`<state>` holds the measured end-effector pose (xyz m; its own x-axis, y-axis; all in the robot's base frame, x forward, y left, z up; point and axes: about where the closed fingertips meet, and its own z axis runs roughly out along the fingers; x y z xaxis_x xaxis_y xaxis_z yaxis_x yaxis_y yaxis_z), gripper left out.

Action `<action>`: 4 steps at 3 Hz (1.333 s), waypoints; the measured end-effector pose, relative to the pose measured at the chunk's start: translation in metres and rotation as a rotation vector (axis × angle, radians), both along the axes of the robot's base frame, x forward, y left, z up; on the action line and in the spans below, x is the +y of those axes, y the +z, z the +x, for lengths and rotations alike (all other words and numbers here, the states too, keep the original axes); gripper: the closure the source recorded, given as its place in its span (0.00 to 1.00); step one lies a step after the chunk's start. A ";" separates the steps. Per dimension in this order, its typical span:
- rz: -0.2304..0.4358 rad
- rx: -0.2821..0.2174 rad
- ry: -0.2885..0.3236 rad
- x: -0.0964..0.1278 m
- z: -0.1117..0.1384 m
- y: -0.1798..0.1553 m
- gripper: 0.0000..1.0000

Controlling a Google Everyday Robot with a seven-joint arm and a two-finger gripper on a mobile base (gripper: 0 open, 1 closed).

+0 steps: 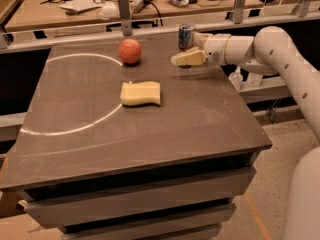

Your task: Pick redbull can

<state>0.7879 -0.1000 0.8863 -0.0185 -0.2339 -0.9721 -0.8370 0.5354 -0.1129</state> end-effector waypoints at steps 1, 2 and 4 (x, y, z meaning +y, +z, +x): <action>0.005 -0.001 0.062 0.021 0.001 0.000 0.42; 0.022 -0.010 0.111 0.033 -0.004 0.003 0.65; 0.084 -0.071 0.261 0.058 -0.043 0.054 1.00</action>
Offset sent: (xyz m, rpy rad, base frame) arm -0.0118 0.0392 0.0110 0.0442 -0.0290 0.1646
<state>0.7453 -0.0416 0.9399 0.1011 -0.1408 -0.9849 -0.9394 0.3125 -0.1411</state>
